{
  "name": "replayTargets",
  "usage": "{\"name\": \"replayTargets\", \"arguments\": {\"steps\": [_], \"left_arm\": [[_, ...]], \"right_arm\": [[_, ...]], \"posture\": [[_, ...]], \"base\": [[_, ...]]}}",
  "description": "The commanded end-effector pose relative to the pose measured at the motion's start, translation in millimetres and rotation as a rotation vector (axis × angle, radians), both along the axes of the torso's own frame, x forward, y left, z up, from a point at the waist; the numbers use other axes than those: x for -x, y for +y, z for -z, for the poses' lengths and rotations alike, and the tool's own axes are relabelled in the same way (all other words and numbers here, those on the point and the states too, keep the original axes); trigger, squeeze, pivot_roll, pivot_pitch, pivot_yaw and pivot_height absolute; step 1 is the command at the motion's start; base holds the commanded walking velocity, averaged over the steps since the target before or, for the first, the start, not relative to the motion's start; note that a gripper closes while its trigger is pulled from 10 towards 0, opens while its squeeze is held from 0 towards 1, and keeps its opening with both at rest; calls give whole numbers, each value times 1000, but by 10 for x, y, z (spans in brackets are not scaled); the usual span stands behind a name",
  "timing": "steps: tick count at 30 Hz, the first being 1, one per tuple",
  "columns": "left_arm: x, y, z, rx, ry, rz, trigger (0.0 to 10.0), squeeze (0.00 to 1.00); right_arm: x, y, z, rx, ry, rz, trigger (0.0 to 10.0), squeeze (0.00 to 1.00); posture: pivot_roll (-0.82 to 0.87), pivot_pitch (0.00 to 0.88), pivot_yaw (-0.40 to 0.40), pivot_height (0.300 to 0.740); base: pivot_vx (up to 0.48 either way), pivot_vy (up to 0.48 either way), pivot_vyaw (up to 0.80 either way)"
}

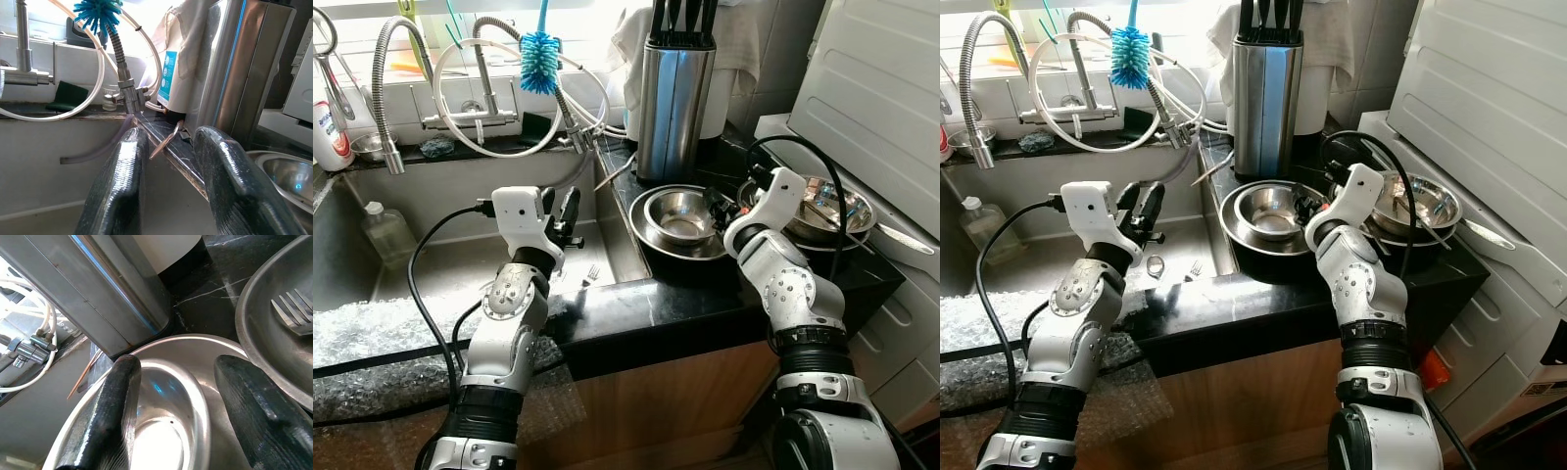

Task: Kitchen organization

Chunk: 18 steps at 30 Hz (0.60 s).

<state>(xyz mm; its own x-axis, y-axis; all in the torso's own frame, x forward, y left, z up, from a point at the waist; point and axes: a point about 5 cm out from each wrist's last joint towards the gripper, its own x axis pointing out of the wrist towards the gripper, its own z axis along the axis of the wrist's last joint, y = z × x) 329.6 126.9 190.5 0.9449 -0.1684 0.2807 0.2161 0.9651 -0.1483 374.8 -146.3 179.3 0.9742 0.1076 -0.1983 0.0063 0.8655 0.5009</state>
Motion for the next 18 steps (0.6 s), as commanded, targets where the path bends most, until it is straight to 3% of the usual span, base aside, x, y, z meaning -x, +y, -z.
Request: {"name": "replayTargets", "arguments": {"steps": [1,18], "left_arm": [[-23,-25,-53,-23,-18,7,10000,0],[-25,-30,-51,-33,-15,11,10000,0]], "right_arm": [[-26,8,-111,-10,-31,8,10000,0],[-47,14,-27,-17,10,11,10000,0]], "posture": [[-139,0,-19,740],[-136,0,-22,740]], "base": [[0,0,0],[0,0,0]]}}
